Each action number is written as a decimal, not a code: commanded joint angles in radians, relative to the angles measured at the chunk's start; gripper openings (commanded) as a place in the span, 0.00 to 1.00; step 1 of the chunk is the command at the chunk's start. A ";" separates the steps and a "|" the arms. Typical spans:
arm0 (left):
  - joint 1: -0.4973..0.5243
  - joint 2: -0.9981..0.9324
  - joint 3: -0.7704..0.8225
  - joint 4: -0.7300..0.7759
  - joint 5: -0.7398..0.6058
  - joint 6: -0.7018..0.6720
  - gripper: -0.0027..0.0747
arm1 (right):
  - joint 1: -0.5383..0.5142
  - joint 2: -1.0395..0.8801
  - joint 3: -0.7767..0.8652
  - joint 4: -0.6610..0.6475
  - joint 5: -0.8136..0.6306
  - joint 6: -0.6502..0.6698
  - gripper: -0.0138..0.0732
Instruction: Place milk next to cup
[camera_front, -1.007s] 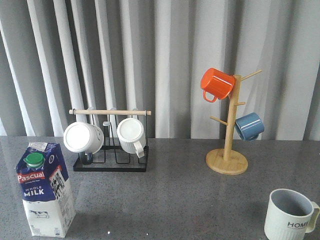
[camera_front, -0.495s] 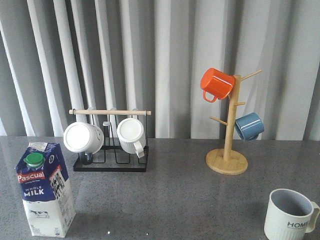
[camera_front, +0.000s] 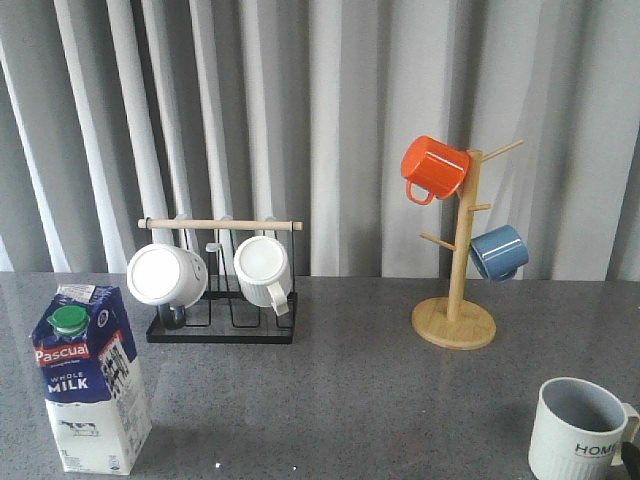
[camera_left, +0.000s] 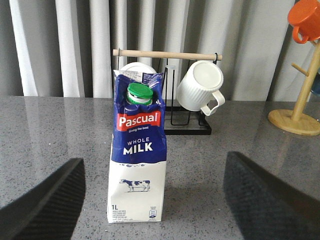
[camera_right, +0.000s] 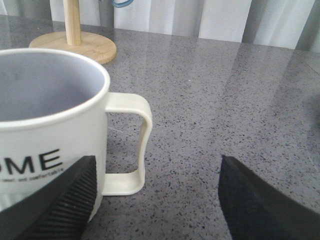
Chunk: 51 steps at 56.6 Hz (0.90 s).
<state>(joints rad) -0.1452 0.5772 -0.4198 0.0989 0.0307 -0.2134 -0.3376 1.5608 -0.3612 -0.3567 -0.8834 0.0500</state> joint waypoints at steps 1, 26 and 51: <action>-0.005 0.007 -0.033 0.000 -0.072 0.001 0.74 | -0.006 -0.007 -0.038 0.001 -0.088 -0.012 0.75; -0.005 0.007 -0.033 0.000 -0.072 0.001 0.74 | -0.006 0.106 -0.125 -0.008 -0.092 -0.008 0.72; -0.005 0.007 -0.033 0.000 -0.072 0.001 0.74 | -0.005 0.192 -0.188 -0.069 -0.176 0.057 0.14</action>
<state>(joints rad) -0.1452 0.5772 -0.4198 0.0989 0.0307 -0.2134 -0.3384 1.7855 -0.5270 -0.4118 -0.9398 0.0739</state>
